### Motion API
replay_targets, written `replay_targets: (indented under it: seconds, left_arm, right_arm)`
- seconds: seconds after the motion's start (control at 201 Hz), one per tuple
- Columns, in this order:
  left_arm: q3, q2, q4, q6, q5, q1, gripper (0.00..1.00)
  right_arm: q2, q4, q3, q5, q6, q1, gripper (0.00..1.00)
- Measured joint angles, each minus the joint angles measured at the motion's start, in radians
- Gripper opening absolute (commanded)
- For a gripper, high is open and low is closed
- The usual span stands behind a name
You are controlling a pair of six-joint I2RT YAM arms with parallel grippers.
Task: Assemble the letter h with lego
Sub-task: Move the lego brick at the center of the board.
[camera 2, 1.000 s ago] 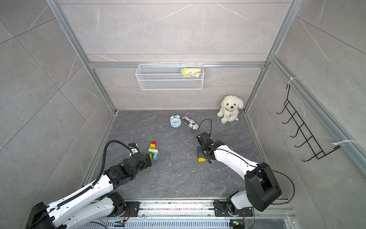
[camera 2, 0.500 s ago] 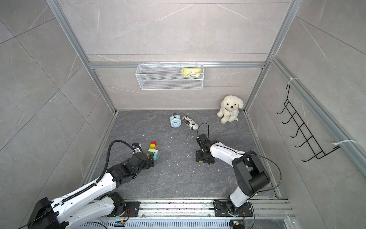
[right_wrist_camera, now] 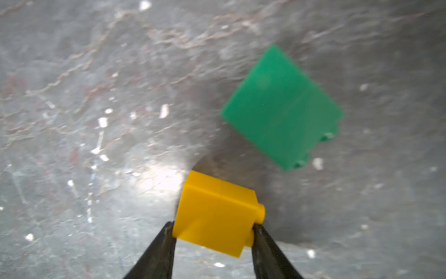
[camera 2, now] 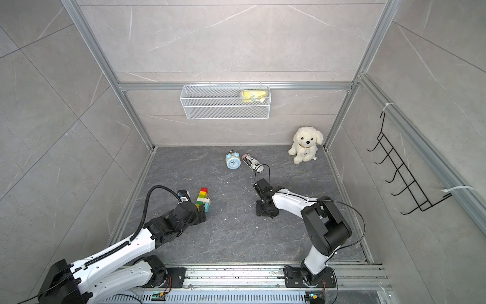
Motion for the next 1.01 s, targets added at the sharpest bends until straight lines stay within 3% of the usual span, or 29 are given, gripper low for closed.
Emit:
replay_targets:
  seconds: [0.314, 0.463, 0.557, 0.821, 1.005]
  left_arm:
    - [0.016, 0.038, 0.006, 0.002, 0.028, 0.000, 0.99]
    - [0.016, 0.040, 0.013, 0.010, 0.046, 0.000, 0.99]
    - [0.016, 0.050, 0.028, 0.025, 0.074, 0.000, 0.99]
    - [0.042, 0.146, 0.114, 0.099, 0.262, -0.001, 0.99]
    - [0.264, 0.404, 0.085, 0.122, 0.364, -0.066, 0.99]
  right_arm:
    - [0.079, 0.030, 0.089, 0.043, 0.159, 0.200, 0.50]
    - [0.088, 0.056, 0.100, 0.026, 0.189, 0.214, 0.58]
    - [0.075, 0.103, 0.085, 0.004, 0.195, 0.223, 0.73]
    - [-0.222, 0.128, -0.043, 0.068, 0.170, 0.210, 0.82]
    - [-0.383, 0.140, -0.135, 0.187, 0.154, 0.046, 0.81]
